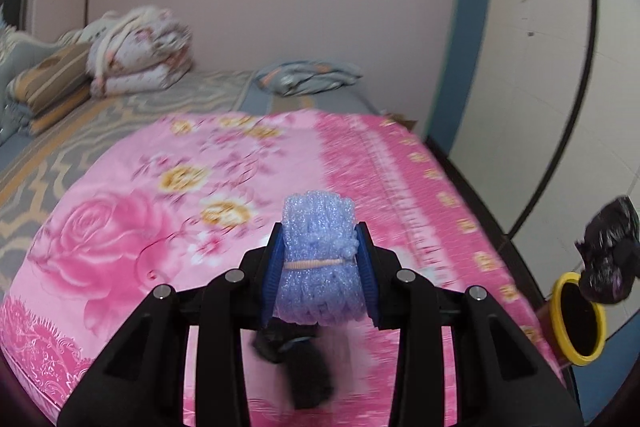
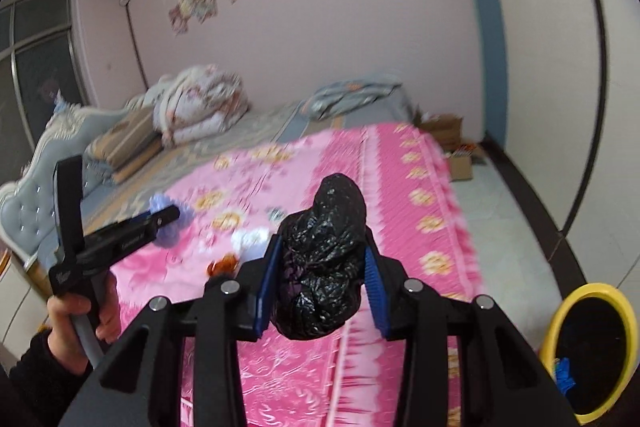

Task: Collect trash
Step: 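Grasp the black plastic bag with the right tool while the left tool grasps the lavender mesh net, then carry the black bag and lavender net over the yellow-rimmed bin with both tools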

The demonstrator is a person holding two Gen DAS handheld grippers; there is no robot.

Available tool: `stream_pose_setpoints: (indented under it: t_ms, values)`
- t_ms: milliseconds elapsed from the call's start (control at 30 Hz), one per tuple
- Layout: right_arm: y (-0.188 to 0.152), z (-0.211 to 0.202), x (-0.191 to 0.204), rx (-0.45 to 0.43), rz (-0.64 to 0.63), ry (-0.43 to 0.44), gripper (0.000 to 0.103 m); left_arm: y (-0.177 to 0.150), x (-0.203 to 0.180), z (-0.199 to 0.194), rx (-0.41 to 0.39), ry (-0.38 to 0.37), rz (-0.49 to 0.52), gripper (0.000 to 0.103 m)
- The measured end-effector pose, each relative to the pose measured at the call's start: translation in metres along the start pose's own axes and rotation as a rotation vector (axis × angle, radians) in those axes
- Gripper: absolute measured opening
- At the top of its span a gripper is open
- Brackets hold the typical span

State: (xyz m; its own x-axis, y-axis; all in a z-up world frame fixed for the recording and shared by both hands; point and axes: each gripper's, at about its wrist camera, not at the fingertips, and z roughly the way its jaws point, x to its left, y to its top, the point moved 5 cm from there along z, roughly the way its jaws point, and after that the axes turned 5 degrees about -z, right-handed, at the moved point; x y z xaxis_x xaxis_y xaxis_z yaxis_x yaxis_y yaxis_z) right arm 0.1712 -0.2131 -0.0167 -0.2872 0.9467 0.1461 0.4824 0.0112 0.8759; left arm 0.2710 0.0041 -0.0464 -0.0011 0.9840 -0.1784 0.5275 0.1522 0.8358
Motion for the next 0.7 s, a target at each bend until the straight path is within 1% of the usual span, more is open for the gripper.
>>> stream_pose_setpoints:
  t_ms: [100, 200, 333, 433, 533, 700]
  values:
    - [0.017, -0.032, -0.025, -0.066, 0.029, -0.05, 0.036, 0.009, -0.038, -0.013, -0.019, -0.038, 0.031, 0.033]
    - [0.028, -0.053, -0.048, -0.11, 0.052, -0.091, 0.037, 0.018, -0.075, -0.024, -0.032, -0.09, 0.05, 0.033]
    - [0.041, -0.087, -0.087, -0.169, 0.088, -0.174, 0.037, 0.025, -0.128, -0.033, -0.038, -0.15, 0.09, 0.033]
    - [0.046, -0.104, -0.113, -0.191, 0.122, -0.216, 0.037, 0.026, -0.166, -0.036, -0.038, -0.196, 0.123, 0.033]
    - [0.048, -0.12, -0.143, -0.208, 0.145, -0.277, 0.037, 0.025, -0.203, -0.037, -0.026, -0.245, 0.148, 0.033]
    - [0.044, -0.138, -0.188, -0.212, 0.188, -0.353, 0.037, 0.017, -0.266, -0.031, 0.002, -0.327, 0.188, 0.033]
